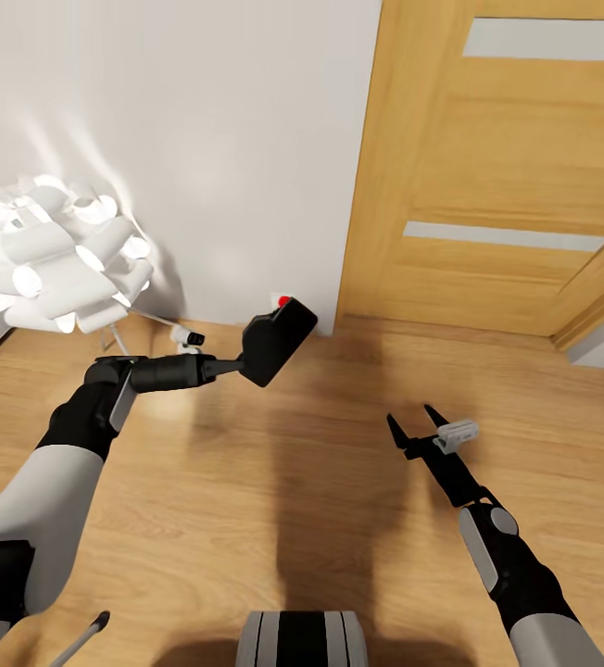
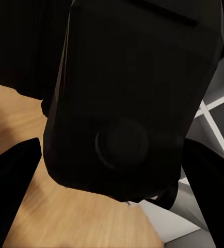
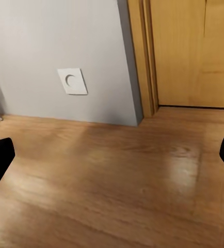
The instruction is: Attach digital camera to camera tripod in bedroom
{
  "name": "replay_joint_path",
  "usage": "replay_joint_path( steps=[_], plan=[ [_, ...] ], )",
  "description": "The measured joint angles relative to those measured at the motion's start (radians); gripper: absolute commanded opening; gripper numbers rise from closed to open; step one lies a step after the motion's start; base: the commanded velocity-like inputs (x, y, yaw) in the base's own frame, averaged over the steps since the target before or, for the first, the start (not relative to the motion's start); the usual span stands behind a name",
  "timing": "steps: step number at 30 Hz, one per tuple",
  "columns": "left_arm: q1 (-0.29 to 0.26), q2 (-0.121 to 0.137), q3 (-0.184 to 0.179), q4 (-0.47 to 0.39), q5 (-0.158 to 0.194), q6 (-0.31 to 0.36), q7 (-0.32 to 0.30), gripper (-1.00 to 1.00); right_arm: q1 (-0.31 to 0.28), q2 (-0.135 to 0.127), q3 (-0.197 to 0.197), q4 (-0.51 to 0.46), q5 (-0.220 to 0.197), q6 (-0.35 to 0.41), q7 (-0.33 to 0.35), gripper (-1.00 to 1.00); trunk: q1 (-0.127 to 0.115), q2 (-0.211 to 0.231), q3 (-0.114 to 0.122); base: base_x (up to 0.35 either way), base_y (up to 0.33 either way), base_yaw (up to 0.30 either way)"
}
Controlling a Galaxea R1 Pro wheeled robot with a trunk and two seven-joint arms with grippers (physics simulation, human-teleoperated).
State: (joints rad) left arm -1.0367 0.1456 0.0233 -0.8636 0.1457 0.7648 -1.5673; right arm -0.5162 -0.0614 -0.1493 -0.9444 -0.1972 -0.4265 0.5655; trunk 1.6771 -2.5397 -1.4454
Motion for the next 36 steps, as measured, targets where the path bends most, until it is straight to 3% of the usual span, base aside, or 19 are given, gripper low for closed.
replay_joint_path(
  steps=[36],
  plan=[
    [0.000,-0.004,-0.011,-0.002,-0.003,0.002,0.000,-1.00,0.001,0.014,0.037,0.000,-0.002,-0.011,0.009,1.00,-0.016,0.008,0.139,0.000,0.000,0.000]
  ],
)
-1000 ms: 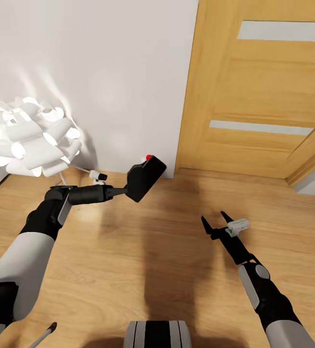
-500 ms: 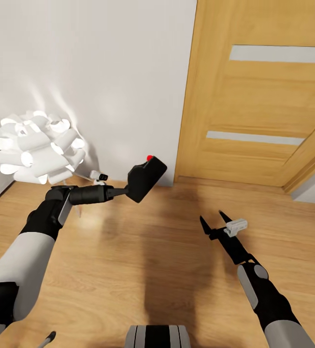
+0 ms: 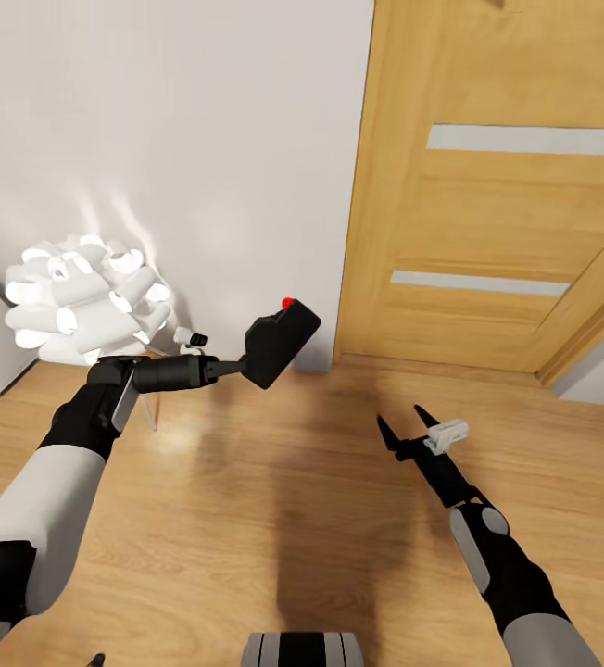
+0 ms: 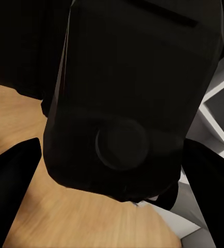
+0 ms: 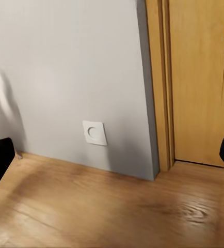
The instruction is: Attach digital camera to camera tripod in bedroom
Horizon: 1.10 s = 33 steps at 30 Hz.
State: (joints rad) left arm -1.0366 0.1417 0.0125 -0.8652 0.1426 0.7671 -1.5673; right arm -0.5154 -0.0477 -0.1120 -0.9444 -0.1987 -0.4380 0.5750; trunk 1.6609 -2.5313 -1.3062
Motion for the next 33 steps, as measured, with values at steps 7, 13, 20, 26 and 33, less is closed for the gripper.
replay_joint_path(
  steps=[7,13,20,26,33],
  plan=[
    [0.000,0.000,-0.001,0.002,-0.001,-0.001,0.000,-1.00,0.000,0.000,0.030,0.000,0.000,0.000,-0.002,1.00,-0.003,0.002,0.027,0.000,0.000,0.000],
    [0.000,-0.001,-0.001,0.002,-0.001,0.000,0.000,-1.00,0.000,0.000,0.034,0.000,0.000,-0.002,-0.001,1.00,-0.006,0.003,0.050,0.000,0.000,0.000],
    [0.000,-0.001,-0.002,0.002,-0.001,-0.001,0.000,-1.00,0.000,0.000,0.035,0.001,0.000,-0.001,-0.001,1.00,-0.009,0.005,0.077,0.000,0.000,0.000],
    [0.000,-0.002,-0.002,0.002,-0.001,0.000,0.000,-1.00,-0.001,0.000,0.035,0.003,0.000,-0.001,-0.001,1.00,-0.012,0.006,0.101,0.000,0.000,0.000],
    [0.000,-0.006,-0.002,0.002,-0.001,0.000,0.000,-1.00,0.000,0.000,0.035,0.005,0.000,0.001,-0.002,1.00,-0.015,0.008,0.128,0.000,0.000,0.000]
  ],
)
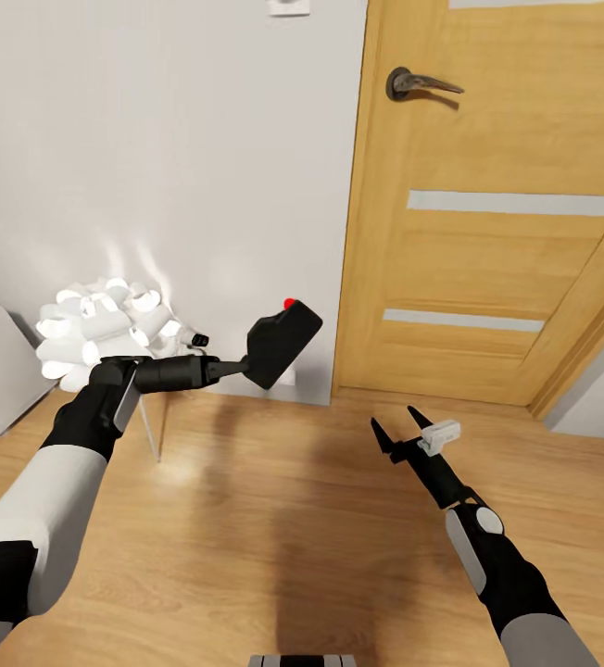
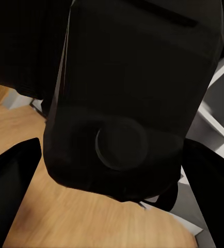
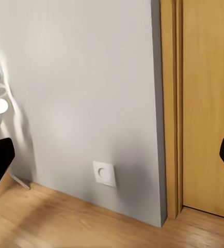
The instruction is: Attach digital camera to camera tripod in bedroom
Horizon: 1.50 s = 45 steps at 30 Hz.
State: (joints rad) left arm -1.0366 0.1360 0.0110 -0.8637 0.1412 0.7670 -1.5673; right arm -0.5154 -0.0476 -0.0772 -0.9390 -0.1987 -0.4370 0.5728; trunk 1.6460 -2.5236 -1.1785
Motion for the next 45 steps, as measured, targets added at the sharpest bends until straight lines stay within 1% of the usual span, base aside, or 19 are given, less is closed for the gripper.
replay_joint_path(
  steps=[11,26,38,45],
  plan=[
    [0.000,-0.008,0.000,0.000,0.000,0.000,0.000,-1.00,0.000,0.000,0.000,0.001,0.000,0.003,-0.001,1.00,-0.005,0.003,0.043,0.000,0.000,0.000],
    [0.000,-0.007,0.000,0.000,0.000,0.000,0.000,-1.00,0.000,0.000,0.000,0.005,0.000,0.003,0.001,1.00,-0.012,0.006,0.101,0.000,0.000,0.000],
    [0.000,0.010,0.001,0.001,0.000,0.000,0.000,-1.00,0.000,0.000,0.000,0.005,0.000,0.004,0.001,1.00,-0.017,0.009,0.147,0.000,0.000,0.000],
    [0.000,0.024,0.002,0.002,0.000,0.000,0.000,-1.00,0.001,0.000,0.001,0.005,0.001,0.004,-0.001,1.00,-0.020,0.011,0.174,0.000,0.000,0.000]
  ],
)
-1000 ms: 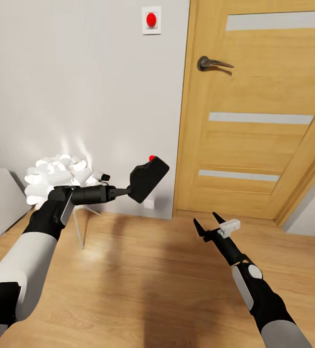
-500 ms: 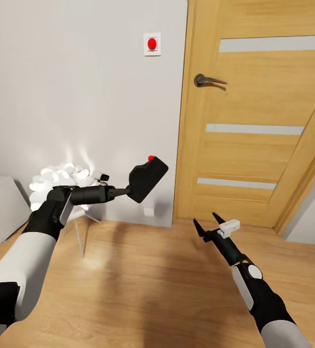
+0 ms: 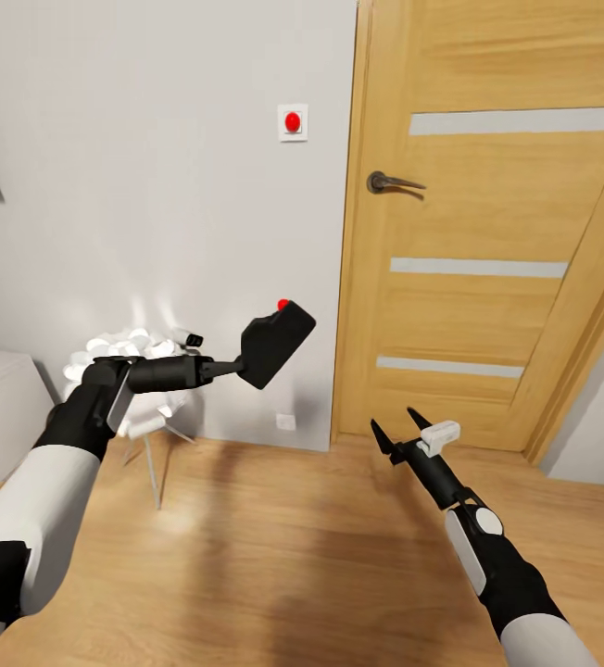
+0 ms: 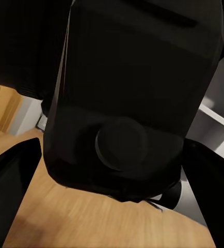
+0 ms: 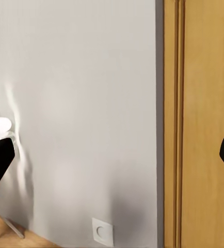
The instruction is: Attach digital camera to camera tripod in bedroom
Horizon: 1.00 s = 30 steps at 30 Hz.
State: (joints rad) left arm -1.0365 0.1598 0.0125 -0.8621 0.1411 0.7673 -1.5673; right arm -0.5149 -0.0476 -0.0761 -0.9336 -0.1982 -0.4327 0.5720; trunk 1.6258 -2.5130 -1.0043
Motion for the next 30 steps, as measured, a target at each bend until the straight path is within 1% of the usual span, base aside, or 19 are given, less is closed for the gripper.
replay_joint_path(
  steps=[3,4,8,11,12,14,15,16,17,18,19,20,21,22,26,28,30],
  plan=[
    [0.000,0.009,0.000,0.000,0.000,0.000,0.000,-1.00,0.000,0.000,0.000,0.006,0.001,0.003,-0.005,1.00,-0.001,0.001,0.012,0.000,0.000,0.000],
    [0.000,0.015,0.000,0.000,0.000,0.001,0.000,-1.00,0.000,0.000,0.000,0.022,0.002,0.007,-0.016,1.00,-0.002,0.001,0.015,0.000,0.000,0.000],
    [0.000,0.018,0.000,0.000,0.000,0.001,0.000,-1.00,0.000,0.000,0.000,0.036,0.003,0.019,-0.048,1.00,-0.004,0.002,0.031,0.000,0.000,0.000],
    [0.000,0.019,0.000,0.000,0.000,0.001,0.000,-1.00,-0.001,0.000,0.001,0.068,0.004,0.053,-0.073,1.00,-0.005,0.003,0.043,0.000,0.000,0.000],
    [0.000,0.019,0.000,0.000,0.000,0.001,0.000,-1.00,0.000,0.000,0.001,0.097,0.006,0.075,-0.085,1.00,-0.005,0.003,0.046,0.000,0.000,0.000],
    [0.000,0.019,0.000,0.000,0.000,0.001,0.000,-1.00,0.000,-0.001,0.000,0.136,0.007,0.095,-0.094,1.00,-0.006,0.003,0.054,0.000,0.000,0.000],
    [0.000,0.019,0.000,0.000,0.000,0.001,0.000,-1.00,0.000,-0.005,0.000,0.198,0.009,0.107,-0.101,1.00,-0.007,0.004,0.058,0.000,0.000,0.000],
    [0.000,0.019,0.000,0.000,0.000,0.001,0.000,-1.00,0.000,-0.008,-0.001,0.236,0.009,0.111,-0.105,1.00,-0.007,0.004,0.062,0.000,0.000,0.000],
    [0.000,0.020,0.000,0.000,0.000,0.001,0.000,-1.00,0.001,-0.015,-0.001,0.317,0.011,0.117,-0.111,1.00,-0.008,0.004,0.066,0.000,0.000,0.000],
    [0.000,0.020,0.000,0.000,0.000,0.001,0.000,-1.00,0.001,-0.024,0.000,0.414,0.012,0.120,-0.120,1.00,-0.008,0.004,0.069,0.000,0.000,0.000],
    [0.000,0.022,0.000,0.000,0.000,0.001,0.000,-1.00,0.001,-0.039,0.001,0.540,0.011,0.118,-0.137,1.00,-0.009,0.004,0.073,0.000,0.000,0.000],
    [0.000,0.024,0.000,0.000,0.000,0.002,0.000,-1.00,0.001,-0.046,0.005,0.637,0.009,0.109,-0.149,1.00,-0.009,0.005,0.077,0.000,0.000,0.000],
    [0.000,0.024,0.000,0.000,0.000,0.001,0.000,-1.00,0.000,-0.049,0.006,0.667,0.007,0.103,-0.155,1.00,-0.009,0.005,0.081,0.000,0.000,0.000],
    [0.000,0.025,-0.001,0.000,0.000,0.001,0.000,-1.00,0.001,-0.054,0.007,0.735,0.009,0.080,-0.171,1.00,-0.010,0.005,0.085,0.000,0.000,0.000],
    [0.000,0.024,-0.001,0.000,0.000,0.001,0.000,-1.00,0.000,-0.072,0.006,0.861,0.009,0.057,-0.215,1.00,-0.012,0.006,0.101,0.000,0.000,0.000],
    [0.000,0.024,-0.001,0.000,-0.001,0.001,0.000,-1.00,0.000,-0.087,0.006,0.945,0.009,0.050,-0.267,1.00,-0.013,0.007,0.108,0.000,0.000,0.000],
    [0.000,0.024,-0.001,0.000,0.000,0.001,0.000,-1.00,0.001,-0.095,0.007,0.989,0.009,0.053,-0.333,1.00,-0.013,0.007,0.116,0.000,0.000,0.000]
  ],
)
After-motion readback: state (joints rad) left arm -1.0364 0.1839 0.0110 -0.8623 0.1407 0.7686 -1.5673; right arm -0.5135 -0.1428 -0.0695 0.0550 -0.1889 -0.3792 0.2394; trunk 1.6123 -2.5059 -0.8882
